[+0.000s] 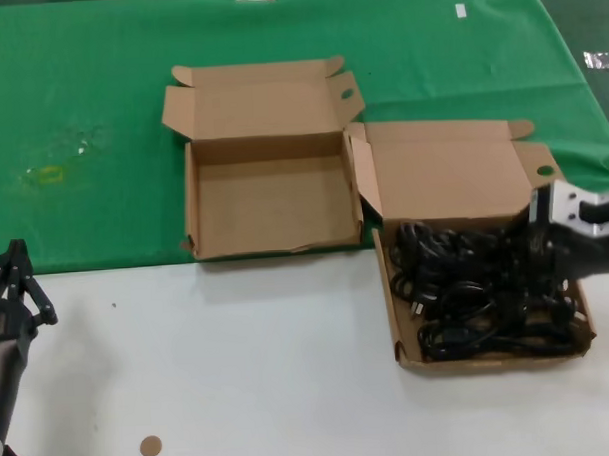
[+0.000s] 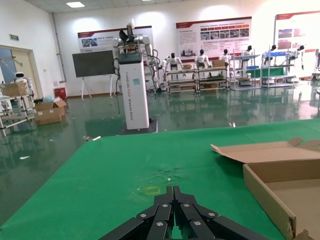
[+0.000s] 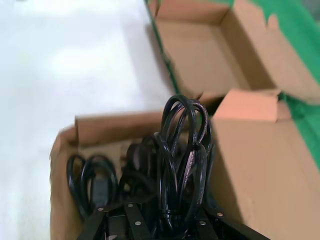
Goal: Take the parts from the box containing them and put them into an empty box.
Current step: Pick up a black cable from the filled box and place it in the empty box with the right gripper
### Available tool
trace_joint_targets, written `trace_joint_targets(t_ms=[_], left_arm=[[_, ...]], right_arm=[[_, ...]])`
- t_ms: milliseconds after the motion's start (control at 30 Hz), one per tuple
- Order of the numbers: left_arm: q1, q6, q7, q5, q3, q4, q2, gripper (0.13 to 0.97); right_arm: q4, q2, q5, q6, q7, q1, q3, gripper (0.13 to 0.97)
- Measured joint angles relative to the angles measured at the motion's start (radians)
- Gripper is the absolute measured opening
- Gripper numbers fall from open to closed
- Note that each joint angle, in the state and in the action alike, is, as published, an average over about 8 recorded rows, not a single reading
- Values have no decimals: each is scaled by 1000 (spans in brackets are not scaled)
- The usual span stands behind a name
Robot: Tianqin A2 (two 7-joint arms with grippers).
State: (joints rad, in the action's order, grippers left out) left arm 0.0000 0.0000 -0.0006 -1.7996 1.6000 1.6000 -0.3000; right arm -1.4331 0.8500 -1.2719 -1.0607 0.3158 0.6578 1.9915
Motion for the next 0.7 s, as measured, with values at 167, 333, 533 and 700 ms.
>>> trace_joint_targets(t_ms=[167,333,533,700], left_arm=[[0,0,0,0,0,0,0,152],[0,0,0,0,0,0,0,152],[0,0,0,0,0,0,0,152],[0,0,0,0,0,0,0,152]], right_arm=[[-7,-19,-20,-19,20,51,-9,182],[15,-68,-9,-21,38,124,-2,179],[58,-153,37,-7,56,202,30,177],[110,-233,83,13,59,252,66,177]])
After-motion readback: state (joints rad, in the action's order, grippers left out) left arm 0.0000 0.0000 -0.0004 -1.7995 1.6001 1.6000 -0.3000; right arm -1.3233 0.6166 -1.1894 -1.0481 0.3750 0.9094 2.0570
